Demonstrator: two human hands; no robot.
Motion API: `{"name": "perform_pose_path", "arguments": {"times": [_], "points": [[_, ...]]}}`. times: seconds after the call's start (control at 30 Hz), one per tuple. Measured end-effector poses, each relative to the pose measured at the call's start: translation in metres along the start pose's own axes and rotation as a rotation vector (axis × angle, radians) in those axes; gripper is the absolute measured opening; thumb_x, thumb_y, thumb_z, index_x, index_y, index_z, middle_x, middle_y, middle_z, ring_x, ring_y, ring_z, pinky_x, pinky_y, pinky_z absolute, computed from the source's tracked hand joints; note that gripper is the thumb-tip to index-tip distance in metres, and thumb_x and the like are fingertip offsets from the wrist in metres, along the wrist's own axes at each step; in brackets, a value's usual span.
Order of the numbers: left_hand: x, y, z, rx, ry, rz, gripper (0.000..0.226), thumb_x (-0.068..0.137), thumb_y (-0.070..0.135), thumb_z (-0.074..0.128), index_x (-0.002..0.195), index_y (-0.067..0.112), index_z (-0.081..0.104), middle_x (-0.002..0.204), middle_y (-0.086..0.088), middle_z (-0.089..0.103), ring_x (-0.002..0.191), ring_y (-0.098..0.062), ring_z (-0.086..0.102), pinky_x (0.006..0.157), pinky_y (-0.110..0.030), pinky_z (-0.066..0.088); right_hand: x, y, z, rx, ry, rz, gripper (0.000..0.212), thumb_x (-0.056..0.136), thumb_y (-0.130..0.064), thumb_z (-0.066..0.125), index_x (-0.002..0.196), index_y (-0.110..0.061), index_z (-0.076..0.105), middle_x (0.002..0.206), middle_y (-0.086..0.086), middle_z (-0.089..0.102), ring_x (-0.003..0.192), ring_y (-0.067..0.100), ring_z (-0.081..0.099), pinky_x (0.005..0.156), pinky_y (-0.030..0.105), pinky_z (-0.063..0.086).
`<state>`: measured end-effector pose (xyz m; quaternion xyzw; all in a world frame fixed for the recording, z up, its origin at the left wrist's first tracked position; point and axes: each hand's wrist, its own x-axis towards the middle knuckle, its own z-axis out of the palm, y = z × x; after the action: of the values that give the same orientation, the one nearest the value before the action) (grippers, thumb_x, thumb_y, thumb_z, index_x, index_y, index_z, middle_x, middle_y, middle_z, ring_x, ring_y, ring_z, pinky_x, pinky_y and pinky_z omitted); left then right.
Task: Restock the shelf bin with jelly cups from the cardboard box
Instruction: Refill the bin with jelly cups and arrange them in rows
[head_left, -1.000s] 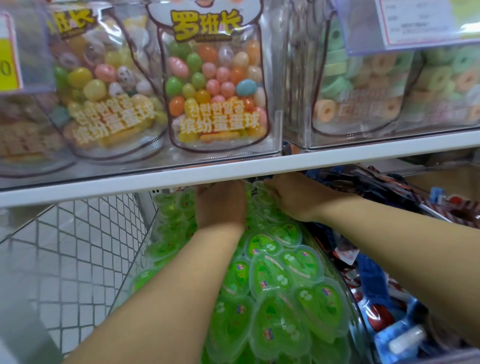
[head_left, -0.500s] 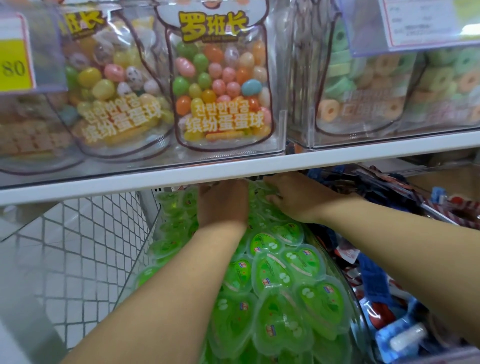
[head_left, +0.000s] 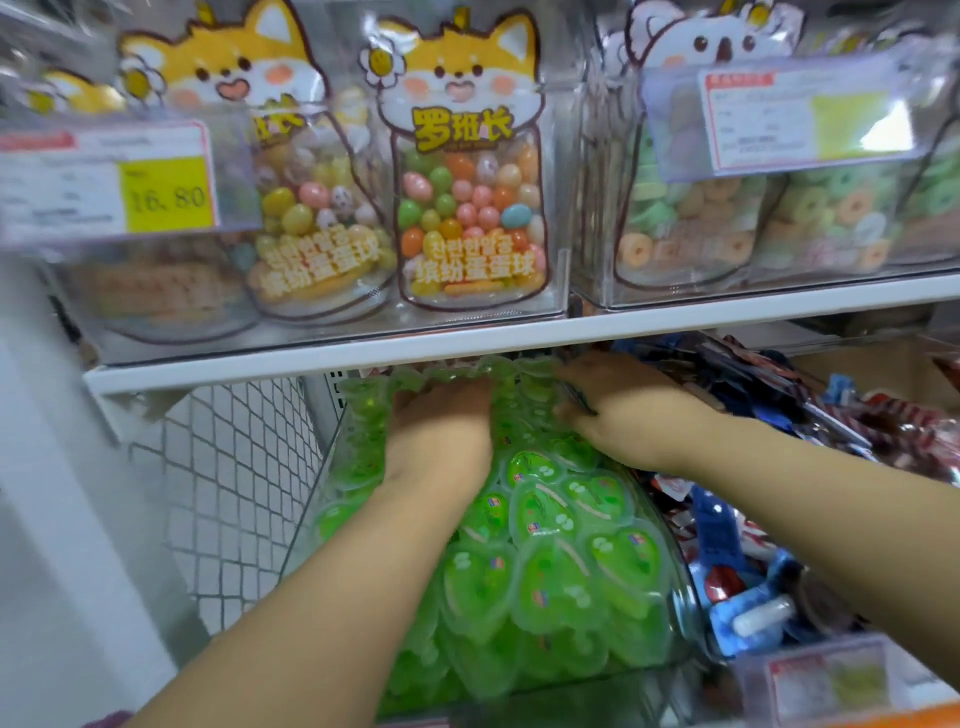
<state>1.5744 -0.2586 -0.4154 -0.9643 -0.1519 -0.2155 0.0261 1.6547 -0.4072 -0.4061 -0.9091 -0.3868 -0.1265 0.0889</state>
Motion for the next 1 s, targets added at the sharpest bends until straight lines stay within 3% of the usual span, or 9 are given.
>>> {"name": "perform_pose_path", "arguments": {"times": [0.1,0.27,0.37,0.5,0.57,0.63,0.8,0.87,1.0], "points": [[-0.038,-0.002,-0.020,-0.039,0.003,0.024,0.032,0.094,0.025,0.048,0.125,0.031,0.054,0.120,0.000,0.063,0.111,-0.022,0.058,0.090,-0.030,0.039,-0.034,-0.010,-0.008,0.012,0.015,-0.001,0.039,0.093,-0.038,0.046,0.122,-0.014,0.055,0.124,0.011,0.056,0.115,0.030,0.052,0.097,0.038,0.042],[-0.112,0.006,-0.053,-0.204,0.038,0.038,0.037,0.095,0.030,0.047,0.131,0.036,0.049,0.131,0.009,0.057,0.120,-0.017,0.051,0.094,-0.031,0.036,-0.105,-0.040,-0.026,0.180,0.095,-0.042,0.038,0.094,-0.027,0.050,0.129,-0.011,0.056,0.127,0.010,0.058,0.116,0.027,0.052,0.102,0.033,0.037],[-0.162,0.018,-0.062,-0.406,0.115,0.067,0.031,0.092,0.026,0.050,0.121,0.029,0.061,0.118,0.004,0.066,0.110,-0.022,0.059,0.092,-0.036,0.043,-0.156,-0.058,-0.038,0.320,0.199,-0.015,0.030,0.092,-0.018,0.056,0.120,-0.010,0.063,0.117,0.010,0.064,0.110,0.025,0.056,0.093,0.027,0.036],[-0.232,0.034,-0.030,-0.583,0.189,0.061,0.027,0.084,0.020,0.047,0.100,0.022,0.069,0.099,0.002,0.071,0.092,-0.023,0.064,0.079,-0.037,0.052,-0.226,-0.070,-0.007,0.526,0.198,0.067,0.019,0.089,-0.010,0.061,0.104,-0.009,0.070,0.094,0.004,0.070,0.085,0.006,0.056,0.072,0.007,0.037],[-0.269,0.042,0.000,-0.615,0.042,-0.014,0.023,0.088,0.019,0.048,0.100,0.025,0.068,0.099,0.006,0.070,0.092,-0.019,0.063,0.078,-0.034,0.050,-0.261,-0.065,0.033,0.557,0.110,0.153,0.016,0.088,-0.011,0.061,0.100,-0.013,0.071,0.087,-0.003,0.068,0.078,0.002,0.055,0.066,0.004,0.037],[-0.300,0.046,0.039,-0.603,-0.204,-0.115,0.022,0.093,0.021,0.049,0.105,0.030,0.065,0.106,0.012,0.067,0.097,-0.013,0.061,0.081,-0.032,0.050,-0.292,-0.054,0.078,0.549,-0.075,0.270,0.018,0.090,-0.015,0.060,0.104,-0.017,0.070,0.091,-0.006,0.067,0.078,0.004,0.058,0.066,0.009,0.037],[-0.333,0.045,0.123,-0.757,-0.865,-0.324,0.032,0.097,0.021,0.050,0.129,0.027,0.052,0.129,0.005,0.057,0.103,-0.007,0.057,0.085,-0.021,0.048,-0.343,-0.022,0.169,0.677,-0.732,0.645,0.043,0.090,-0.021,0.060,0.131,-0.015,0.050,0.124,0.004,0.059,0.113,0.018,0.056,0.090,0.020,0.040],[-0.341,0.051,0.151,-0.805,-1.029,-0.397,0.044,0.097,0.022,0.050,0.140,0.023,0.040,0.139,0.001,0.045,0.105,-0.008,0.054,0.080,-0.019,0.044,-0.351,-0.019,0.193,0.776,-0.832,0.760,0.051,0.088,-0.018,0.064,0.134,-0.013,0.043,0.124,0.004,0.056,0.119,0.020,0.052,0.098,0.025,0.038],[-0.361,0.062,0.204,-0.714,-1.126,-0.457,0.063,0.093,0.025,0.057,0.147,0.030,0.025,0.150,-0.003,0.029,0.134,-0.022,0.036,0.109,-0.035,0.035,-0.355,-0.014,0.236,0.825,-0.816,0.917,0.072,0.086,-0.013,0.066,0.146,-0.014,0.025,0.138,0.010,0.043,0.131,0.025,0.041,0.109,0.030,0.030]]}}
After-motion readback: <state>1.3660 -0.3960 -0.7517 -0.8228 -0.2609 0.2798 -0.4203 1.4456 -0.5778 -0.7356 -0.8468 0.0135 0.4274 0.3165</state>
